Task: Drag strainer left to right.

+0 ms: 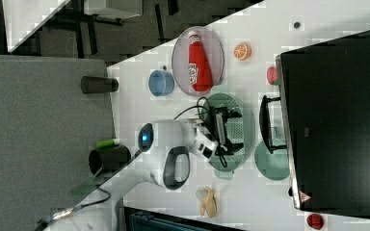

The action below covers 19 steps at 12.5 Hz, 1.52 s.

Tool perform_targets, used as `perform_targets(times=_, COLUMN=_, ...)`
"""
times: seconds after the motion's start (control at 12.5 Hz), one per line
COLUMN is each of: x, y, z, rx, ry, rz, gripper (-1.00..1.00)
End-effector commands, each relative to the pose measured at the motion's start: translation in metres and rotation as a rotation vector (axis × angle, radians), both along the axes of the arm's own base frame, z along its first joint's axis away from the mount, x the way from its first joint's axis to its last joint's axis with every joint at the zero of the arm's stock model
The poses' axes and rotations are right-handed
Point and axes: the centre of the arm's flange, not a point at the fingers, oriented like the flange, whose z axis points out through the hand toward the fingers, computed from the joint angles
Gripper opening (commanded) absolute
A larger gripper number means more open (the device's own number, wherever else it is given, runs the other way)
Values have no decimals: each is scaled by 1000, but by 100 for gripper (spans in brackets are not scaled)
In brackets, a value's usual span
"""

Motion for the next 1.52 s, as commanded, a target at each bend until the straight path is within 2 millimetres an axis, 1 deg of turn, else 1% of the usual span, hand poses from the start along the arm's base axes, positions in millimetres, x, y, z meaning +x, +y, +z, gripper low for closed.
perform_targets(times=0.08, x=20, y=45, z=89, rx=52, ry=-56, rz=308, gripper=100)
perform_targets(times=0.24, x=19, y=49, z=149, rx=91, ry=-7, rz=397, gripper=100)
perform_targets(times=0.32, x=18, y=49, z=184, rx=109, ry=12, rz=446, gripper=100)
perform_targets(times=0.48, x=12, y=45, z=262, rx=135, ry=11, rz=570, gripper=100)
perform_targets(times=0.56, x=7, y=43, z=301, rx=136, ry=-9, rz=611, gripper=100)
perform_targets(times=0.64, x=0, y=43, z=333, rx=140, ry=-17, rz=618, gripper=100)
perform_targets(times=0.72, x=-9, y=42, z=362, rx=144, ry=-12, rz=619, gripper=100)
perform_targets(times=0.8, x=-19, y=40, z=386, rx=143, ry=4, rz=623, gripper=100)
perform_targets(times=0.88, x=-28, y=38, z=407, rx=140, ry=16, rz=626, gripper=100)
perform_targets(times=0.96, x=-33, y=34, z=421, rx=121, ry=12, rz=627, gripper=100)
perform_targets(times=1.04, x=-34, y=32, z=429, rx=97, ry=5, rz=629, gripper=100)
perform_targets(times=1.2, x=-35, y=30, z=430, rx=77, ry=10, rz=631, gripper=100)
perform_targets(times=1.52, x=-35, y=32, z=427, rx=78, ry=16, rz=635, gripper=100)
